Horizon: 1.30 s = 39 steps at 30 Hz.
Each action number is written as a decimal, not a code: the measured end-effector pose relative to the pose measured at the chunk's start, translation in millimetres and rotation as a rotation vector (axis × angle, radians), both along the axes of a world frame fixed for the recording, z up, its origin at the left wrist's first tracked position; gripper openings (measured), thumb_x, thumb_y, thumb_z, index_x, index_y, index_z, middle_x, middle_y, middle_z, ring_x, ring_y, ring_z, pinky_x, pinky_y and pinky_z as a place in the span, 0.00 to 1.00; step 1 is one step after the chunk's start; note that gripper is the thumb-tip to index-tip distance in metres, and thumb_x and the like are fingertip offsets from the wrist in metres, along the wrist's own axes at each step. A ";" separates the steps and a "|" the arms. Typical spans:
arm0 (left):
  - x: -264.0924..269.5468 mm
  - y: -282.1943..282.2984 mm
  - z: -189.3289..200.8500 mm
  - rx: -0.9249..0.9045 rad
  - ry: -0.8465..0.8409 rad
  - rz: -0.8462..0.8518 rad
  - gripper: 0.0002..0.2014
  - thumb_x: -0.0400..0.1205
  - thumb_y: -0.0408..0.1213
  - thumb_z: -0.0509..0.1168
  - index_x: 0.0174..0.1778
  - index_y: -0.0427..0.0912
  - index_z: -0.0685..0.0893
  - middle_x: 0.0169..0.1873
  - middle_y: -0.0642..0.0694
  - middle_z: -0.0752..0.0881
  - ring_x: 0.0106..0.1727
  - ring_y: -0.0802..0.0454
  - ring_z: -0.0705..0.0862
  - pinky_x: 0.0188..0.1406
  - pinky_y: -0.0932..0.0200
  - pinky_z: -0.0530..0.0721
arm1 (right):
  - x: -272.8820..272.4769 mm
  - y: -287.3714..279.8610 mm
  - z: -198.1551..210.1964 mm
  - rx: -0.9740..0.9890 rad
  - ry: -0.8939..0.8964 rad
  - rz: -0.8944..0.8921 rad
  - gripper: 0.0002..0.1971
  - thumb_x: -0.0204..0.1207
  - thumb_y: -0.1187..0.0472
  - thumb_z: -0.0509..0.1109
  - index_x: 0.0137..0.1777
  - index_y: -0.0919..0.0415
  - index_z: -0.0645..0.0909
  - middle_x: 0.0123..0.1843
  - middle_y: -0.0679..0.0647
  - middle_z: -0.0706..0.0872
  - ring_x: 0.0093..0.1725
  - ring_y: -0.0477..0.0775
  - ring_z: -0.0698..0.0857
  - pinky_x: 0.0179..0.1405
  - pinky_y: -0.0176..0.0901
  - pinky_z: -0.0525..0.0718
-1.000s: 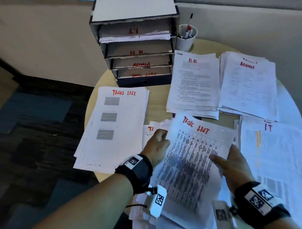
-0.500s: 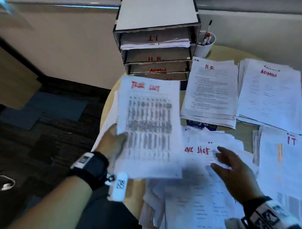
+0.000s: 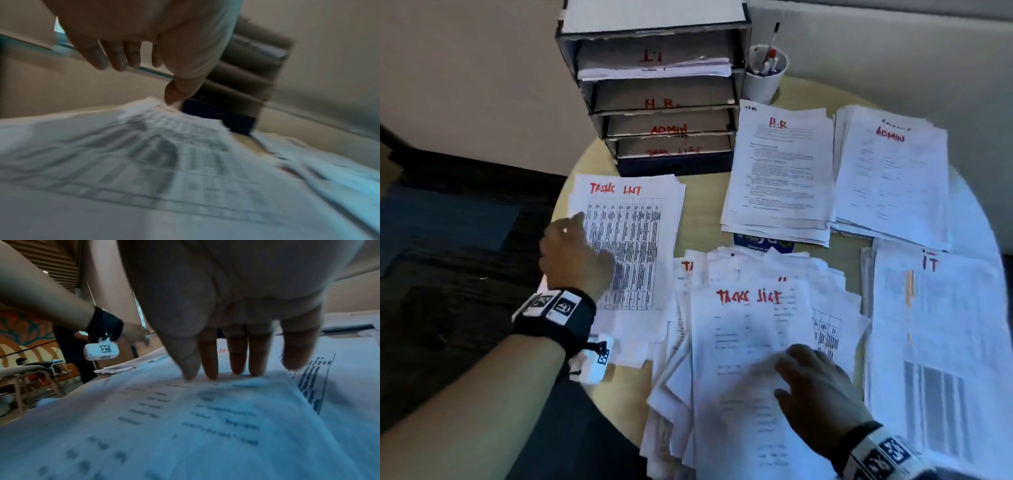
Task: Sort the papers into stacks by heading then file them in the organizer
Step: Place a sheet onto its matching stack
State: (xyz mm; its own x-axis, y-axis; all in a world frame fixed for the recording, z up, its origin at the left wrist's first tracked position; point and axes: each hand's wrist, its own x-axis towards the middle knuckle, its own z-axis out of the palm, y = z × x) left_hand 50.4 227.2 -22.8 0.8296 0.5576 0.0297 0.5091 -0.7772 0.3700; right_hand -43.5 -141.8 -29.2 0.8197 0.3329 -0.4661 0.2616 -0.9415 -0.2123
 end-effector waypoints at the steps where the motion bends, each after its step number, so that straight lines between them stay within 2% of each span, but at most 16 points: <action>1: -3.5 -24.0 1.2 -0.072 -0.078 -0.156 0.29 0.74 0.37 0.74 0.73 0.41 0.78 0.70 0.37 0.75 0.70 0.34 0.74 0.70 0.40 0.76 | -4.7 -0.2 1.3 -0.014 0.048 0.013 0.19 0.72 0.42 0.65 0.62 0.46 0.79 0.70 0.49 0.76 0.68 0.56 0.77 0.61 0.50 0.80; 4: -8.0 -91.9 -1.7 -0.217 0.144 -0.703 0.24 0.76 0.50 0.66 0.68 0.45 0.82 0.62 0.44 0.79 0.64 0.40 0.77 0.65 0.46 0.79 | -9.8 4.2 8.0 -0.051 0.090 0.034 0.21 0.75 0.41 0.63 0.66 0.48 0.74 0.76 0.51 0.68 0.73 0.57 0.70 0.66 0.52 0.76; 7: 1.5 -137.5 -7.8 0.048 0.483 -0.908 0.27 0.74 0.62 0.65 0.67 0.54 0.79 0.62 0.48 0.78 0.65 0.41 0.74 0.61 0.46 0.75 | -7.4 5.3 12.5 -0.034 0.102 0.020 0.21 0.75 0.43 0.65 0.65 0.48 0.74 0.73 0.50 0.68 0.72 0.56 0.70 0.66 0.52 0.76; 10: 8.9 -147.3 -13.2 0.118 0.584 -0.805 0.25 0.76 0.59 0.68 0.67 0.56 0.76 0.64 0.49 0.80 0.67 0.42 0.76 0.62 0.44 0.72 | -7.6 -0.3 12.4 0.025 0.108 0.000 0.21 0.75 0.46 0.66 0.66 0.48 0.74 0.71 0.47 0.68 0.71 0.53 0.69 0.66 0.49 0.76; 13: 5.1 -142.7 -13.8 -0.051 0.568 -0.778 0.20 0.81 0.51 0.68 0.69 0.52 0.79 0.66 0.47 0.83 0.67 0.41 0.80 0.66 0.45 0.76 | -10.8 -6.1 9.8 0.073 0.097 -0.009 0.23 0.74 0.46 0.67 0.69 0.47 0.73 0.72 0.46 0.66 0.73 0.52 0.68 0.67 0.47 0.75; 17: -11.7 -137.9 -4.1 -0.354 0.351 -0.773 0.03 0.84 0.40 0.69 0.50 0.48 0.86 0.48 0.49 0.88 0.51 0.46 0.85 0.54 0.51 0.83 | -14.8 -12.8 3.3 0.140 0.100 -0.033 0.25 0.74 0.45 0.68 0.71 0.46 0.74 0.77 0.47 0.66 0.76 0.52 0.68 0.72 0.48 0.74; 19: -20.4 -134.0 3.5 -0.556 0.236 -0.757 0.05 0.82 0.37 0.71 0.43 0.53 0.87 0.40 0.54 0.89 0.46 0.53 0.85 0.50 0.55 0.84 | -15.1 -20.4 1.7 0.285 0.028 -0.221 0.22 0.73 0.48 0.74 0.67 0.48 0.79 0.72 0.48 0.75 0.70 0.52 0.77 0.69 0.50 0.79; 21: -33.7 -133.6 14.7 -0.714 0.161 -0.776 0.12 0.81 0.32 0.73 0.38 0.57 0.87 0.39 0.57 0.89 0.43 0.61 0.85 0.47 0.63 0.83 | -15.0 -33.3 -1.4 0.436 -0.199 -0.534 0.23 0.66 0.56 0.83 0.60 0.54 0.80 0.57 0.50 0.79 0.56 0.54 0.83 0.54 0.51 0.84; 23: -48.7 -136.0 23.3 -0.804 0.141 -0.762 0.12 0.79 0.29 0.74 0.39 0.54 0.88 0.39 0.57 0.89 0.42 0.64 0.85 0.46 0.70 0.80 | -15.0 -48.0 -3.9 0.486 -0.280 -0.750 0.29 0.60 0.59 0.87 0.59 0.58 0.78 0.53 0.50 0.78 0.49 0.53 0.81 0.47 0.44 0.79; 25: -60.6 -138.0 30.1 -0.919 0.118 -0.679 0.07 0.78 0.28 0.74 0.39 0.46 0.90 0.37 0.55 0.90 0.41 0.62 0.86 0.45 0.70 0.81 | -19.4 -56.5 -4.6 0.527 -0.191 -0.782 0.27 0.60 0.60 0.87 0.58 0.55 0.80 0.50 0.48 0.82 0.46 0.51 0.81 0.44 0.33 0.76; 28: -66.0 -138.5 31.9 -1.151 -0.037 -0.327 0.07 0.75 0.28 0.76 0.47 0.40 0.89 0.41 0.47 0.92 0.44 0.53 0.89 0.46 0.60 0.87 | -21.8 -58.2 -4.6 0.659 -0.025 -0.718 0.14 0.70 0.64 0.81 0.46 0.43 0.86 0.37 0.41 0.89 0.38 0.43 0.86 0.38 0.26 0.79; 31: -72.1 -135.9 23.3 -1.432 0.007 -0.037 0.23 0.72 0.29 0.74 0.64 0.34 0.80 0.53 0.36 0.92 0.53 0.40 0.90 0.53 0.46 0.89 | -9.8 -45.4 4.1 0.897 0.046 -0.854 0.16 0.75 0.70 0.76 0.47 0.44 0.89 0.41 0.45 0.93 0.42 0.46 0.90 0.45 0.44 0.89; 33: -85.2 -124.6 18.5 -1.383 0.163 -0.072 0.28 0.70 0.33 0.76 0.67 0.36 0.80 0.55 0.36 0.91 0.55 0.34 0.89 0.58 0.34 0.86 | 7.1 -27.7 11.8 0.996 0.042 -0.919 0.09 0.76 0.67 0.75 0.49 0.52 0.89 0.44 0.51 0.93 0.47 0.58 0.91 0.49 0.58 0.90; 35: -98.3 -118.3 19.4 -1.285 0.243 -0.191 0.23 0.72 0.35 0.74 0.65 0.41 0.85 0.57 0.39 0.91 0.59 0.32 0.88 0.62 0.29 0.82 | 23.3 -14.0 18.5 0.980 0.016 -0.897 0.06 0.78 0.61 0.74 0.53 0.53 0.87 0.46 0.50 0.93 0.48 0.60 0.91 0.49 0.61 0.89; 37: -98.0 -102.7 21.6 -1.277 0.170 -0.098 0.14 0.79 0.29 0.70 0.61 0.36 0.86 0.55 0.38 0.92 0.55 0.38 0.90 0.53 0.45 0.89 | 36.5 -1.8 23.1 0.979 0.019 -0.839 0.11 0.78 0.57 0.73 0.60 0.46 0.82 0.48 0.47 0.93 0.47 0.53 0.91 0.48 0.59 0.89; 39: -81.8 -76.0 26.3 -1.266 0.027 0.107 0.07 0.84 0.24 0.64 0.50 0.36 0.86 0.42 0.39 0.93 0.38 0.44 0.90 0.34 0.59 0.87 | 38.2 2.9 25.3 0.915 0.019 -0.726 0.20 0.76 0.58 0.76 0.64 0.39 0.77 0.52 0.43 0.90 0.46 0.41 0.89 0.50 0.41 0.87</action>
State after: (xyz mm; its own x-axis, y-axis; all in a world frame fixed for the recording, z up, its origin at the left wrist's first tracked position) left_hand -31.4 151.3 3.5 0.7709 0.2480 -0.5867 0.5659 0.1560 0.8096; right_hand -5.3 -138.8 -3.9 0.9509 0.0069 -0.3094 -0.2860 -0.3622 -0.8871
